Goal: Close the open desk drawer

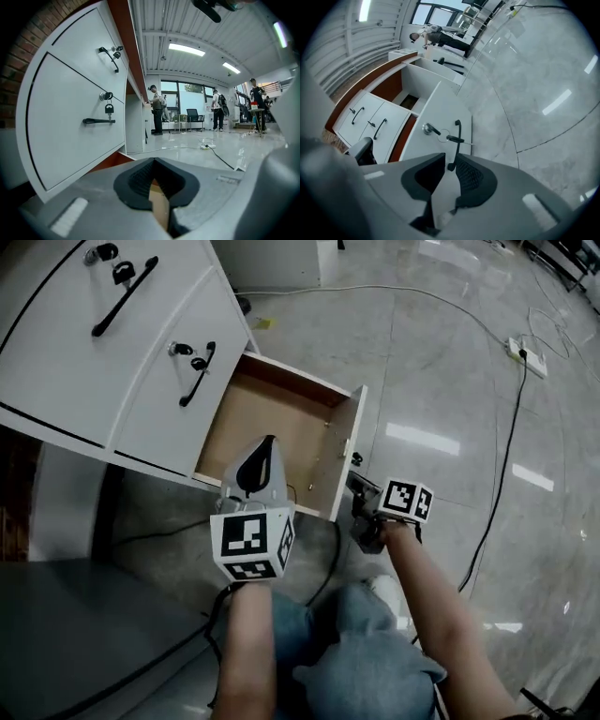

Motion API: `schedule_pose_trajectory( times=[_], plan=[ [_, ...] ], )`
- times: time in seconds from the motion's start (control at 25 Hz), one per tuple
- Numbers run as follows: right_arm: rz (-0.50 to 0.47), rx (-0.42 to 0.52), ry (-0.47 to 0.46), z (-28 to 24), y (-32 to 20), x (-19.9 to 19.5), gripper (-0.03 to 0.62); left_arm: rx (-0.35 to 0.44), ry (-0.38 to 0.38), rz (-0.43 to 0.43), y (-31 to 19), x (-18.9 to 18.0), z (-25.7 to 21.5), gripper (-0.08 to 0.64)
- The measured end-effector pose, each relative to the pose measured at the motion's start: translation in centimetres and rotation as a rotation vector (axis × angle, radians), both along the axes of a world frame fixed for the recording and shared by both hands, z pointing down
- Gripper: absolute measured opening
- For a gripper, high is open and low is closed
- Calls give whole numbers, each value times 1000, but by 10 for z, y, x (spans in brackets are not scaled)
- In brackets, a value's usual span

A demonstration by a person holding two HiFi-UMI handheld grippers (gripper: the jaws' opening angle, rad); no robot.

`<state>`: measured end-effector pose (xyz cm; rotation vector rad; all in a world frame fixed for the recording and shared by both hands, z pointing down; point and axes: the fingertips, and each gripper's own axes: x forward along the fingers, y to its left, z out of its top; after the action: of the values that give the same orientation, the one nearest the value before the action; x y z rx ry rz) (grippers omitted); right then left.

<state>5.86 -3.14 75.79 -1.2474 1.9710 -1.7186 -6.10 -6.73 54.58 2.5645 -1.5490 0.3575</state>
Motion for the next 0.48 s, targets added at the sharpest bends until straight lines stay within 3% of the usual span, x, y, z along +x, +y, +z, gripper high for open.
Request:
schedule_pose_trajectory(
  times=[0.16, 0.4, 0.48],
  plan=[
    [18, -4, -51, 13, -9, -8, 80, 8, -7, -3, 1, 0, 4, 0],
    [-20, 3, -44, 26, -22, -11, 76, 27, 11, -20, 2, -10, 6, -1],
    [-35, 7, -59, 31, -21, -10, 128, 27, 19, -25, 1, -13, 9, -2]
  ],
)
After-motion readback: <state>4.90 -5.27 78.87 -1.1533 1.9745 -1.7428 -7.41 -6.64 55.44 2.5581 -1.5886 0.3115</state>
